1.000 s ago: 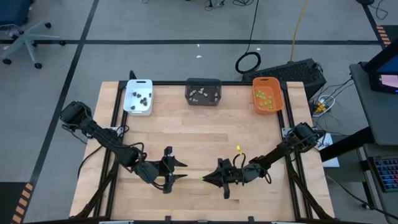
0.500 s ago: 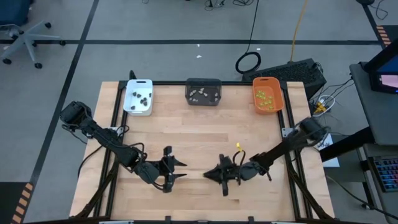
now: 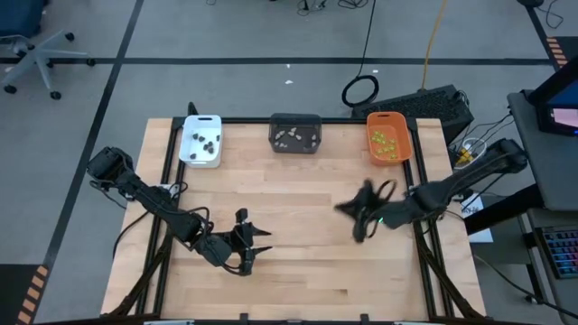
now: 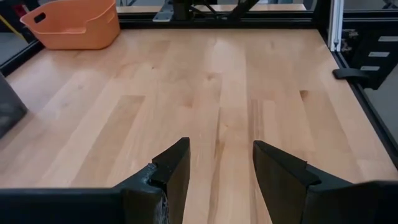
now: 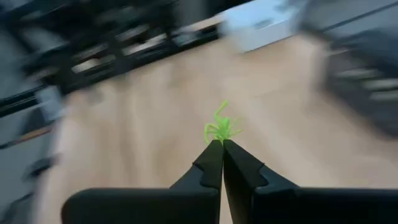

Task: Sort Halloween decoration
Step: Put the green toy spider into the orange bin

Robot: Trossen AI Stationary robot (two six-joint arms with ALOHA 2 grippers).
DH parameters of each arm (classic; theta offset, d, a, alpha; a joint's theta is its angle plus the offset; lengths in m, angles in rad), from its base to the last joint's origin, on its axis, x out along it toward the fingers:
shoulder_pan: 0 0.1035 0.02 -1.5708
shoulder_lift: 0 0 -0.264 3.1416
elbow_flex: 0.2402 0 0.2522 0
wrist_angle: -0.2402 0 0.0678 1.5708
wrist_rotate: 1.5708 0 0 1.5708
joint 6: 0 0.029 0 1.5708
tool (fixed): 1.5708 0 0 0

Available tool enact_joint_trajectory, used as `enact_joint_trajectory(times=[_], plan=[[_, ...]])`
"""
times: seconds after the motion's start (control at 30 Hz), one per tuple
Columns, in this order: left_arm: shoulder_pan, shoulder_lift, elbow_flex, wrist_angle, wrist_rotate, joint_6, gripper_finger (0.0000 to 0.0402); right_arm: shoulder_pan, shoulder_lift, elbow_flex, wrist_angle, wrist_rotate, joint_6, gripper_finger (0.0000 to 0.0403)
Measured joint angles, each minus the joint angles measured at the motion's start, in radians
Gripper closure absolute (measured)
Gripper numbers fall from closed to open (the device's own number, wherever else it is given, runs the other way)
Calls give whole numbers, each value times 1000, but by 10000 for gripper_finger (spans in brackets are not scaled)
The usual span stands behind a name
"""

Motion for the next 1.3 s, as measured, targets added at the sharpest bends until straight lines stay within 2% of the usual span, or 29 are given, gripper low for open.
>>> enact_joint_trajectory(times=[0.13, 0.23, 0.4, 0.57, 0.73, 0.97, 1.13, 1.3], plan=[[0, 0, 0, 5, -8, -2, 229, -19, -154, 0, -236, 195, 19, 403], [0, 0, 0, 10, -27, -3, 229, -57, -231, 0, -415, 285, 72, 403], [0, 0, 0, 30, -47, -3, 229, -155, -283, 0, -677, 361, 169, 403], [0, 0, 0, 30, -114, -3, 229, -311, -282, 0, -808, 422, 167, 403], [16, 0, 0, 33, -152, -3, 229, -513, -258, 0, -809, 413, 33, 403], [54, 0, 0, 43, -152, -4, 229, -803, -184, 0, -788, 274, -146, 403], [67, 0, 0, 46, -152, -4, 229, -934, -105, 0, -752, 179, -232, 403], [66, 0, 0, 46, -151, -4, 229, -1009, -18, 0, -728, 126, -254, 403]])
